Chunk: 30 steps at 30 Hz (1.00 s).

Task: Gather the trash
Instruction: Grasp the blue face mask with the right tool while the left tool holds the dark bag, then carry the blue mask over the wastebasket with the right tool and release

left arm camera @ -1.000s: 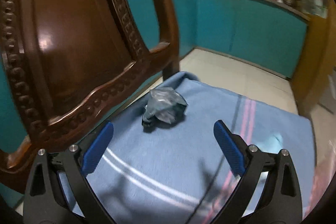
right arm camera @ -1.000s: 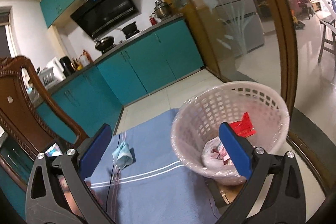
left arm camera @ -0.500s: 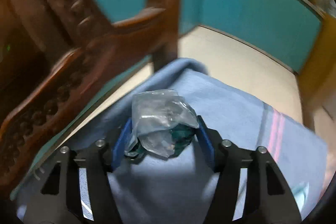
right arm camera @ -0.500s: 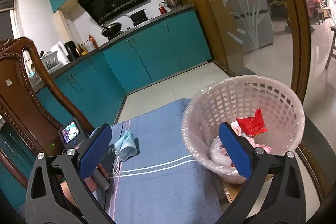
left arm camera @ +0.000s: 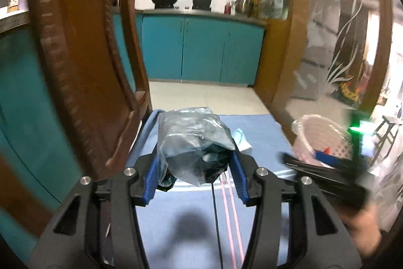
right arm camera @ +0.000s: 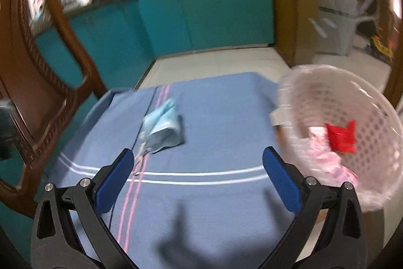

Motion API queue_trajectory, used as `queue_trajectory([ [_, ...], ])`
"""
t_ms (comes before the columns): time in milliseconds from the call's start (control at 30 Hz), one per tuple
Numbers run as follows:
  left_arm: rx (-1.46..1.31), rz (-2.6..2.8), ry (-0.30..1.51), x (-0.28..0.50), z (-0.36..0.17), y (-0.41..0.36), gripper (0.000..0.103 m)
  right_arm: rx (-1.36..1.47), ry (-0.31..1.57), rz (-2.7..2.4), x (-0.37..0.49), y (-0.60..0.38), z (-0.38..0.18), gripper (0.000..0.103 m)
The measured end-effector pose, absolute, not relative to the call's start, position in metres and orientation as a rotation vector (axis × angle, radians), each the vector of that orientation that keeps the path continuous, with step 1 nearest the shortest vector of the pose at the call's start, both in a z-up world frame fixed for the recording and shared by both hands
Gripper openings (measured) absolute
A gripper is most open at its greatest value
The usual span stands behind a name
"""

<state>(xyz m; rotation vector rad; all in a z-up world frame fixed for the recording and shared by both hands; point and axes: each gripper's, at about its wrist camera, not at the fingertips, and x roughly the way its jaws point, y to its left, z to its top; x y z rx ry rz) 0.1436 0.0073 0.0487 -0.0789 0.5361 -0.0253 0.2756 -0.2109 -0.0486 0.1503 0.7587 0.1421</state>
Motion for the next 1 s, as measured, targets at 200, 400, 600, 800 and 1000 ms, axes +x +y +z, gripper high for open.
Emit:
queue_trajectory([
  [200, -0.103, -0.073, 0.568, 0.131, 0.04, 0.017, 0.051, 0.062, 0.776, 0.087, 0.335, -0.15, -0.072, 0.1],
  [400, -0.102, -0.098, 0.582, 0.128, 0.046, 0.017, 0.051, -0.011, 0.929, 0.072, 0.367, -0.122, -0.108, 0.03],
  [600, -0.092, -0.102, 0.604, 0.131, 0.038, 0.023, 0.052, 0.06, 0.812, 0.191, 0.298, -0.145, -0.05, 0.022],
  [800, -0.085, -0.092, 0.634, 0.136, 0.029, 0.021, 0.053, 0.057, 0.679, 0.279, 0.207, -0.183, 0.011, 0.022],
  [1000, -0.053, -0.08, 0.643, 0.138, 0.021, 0.009, 0.054, 0.077, 0.678, 0.271, 0.173, -0.208, -0.003, 0.022],
])
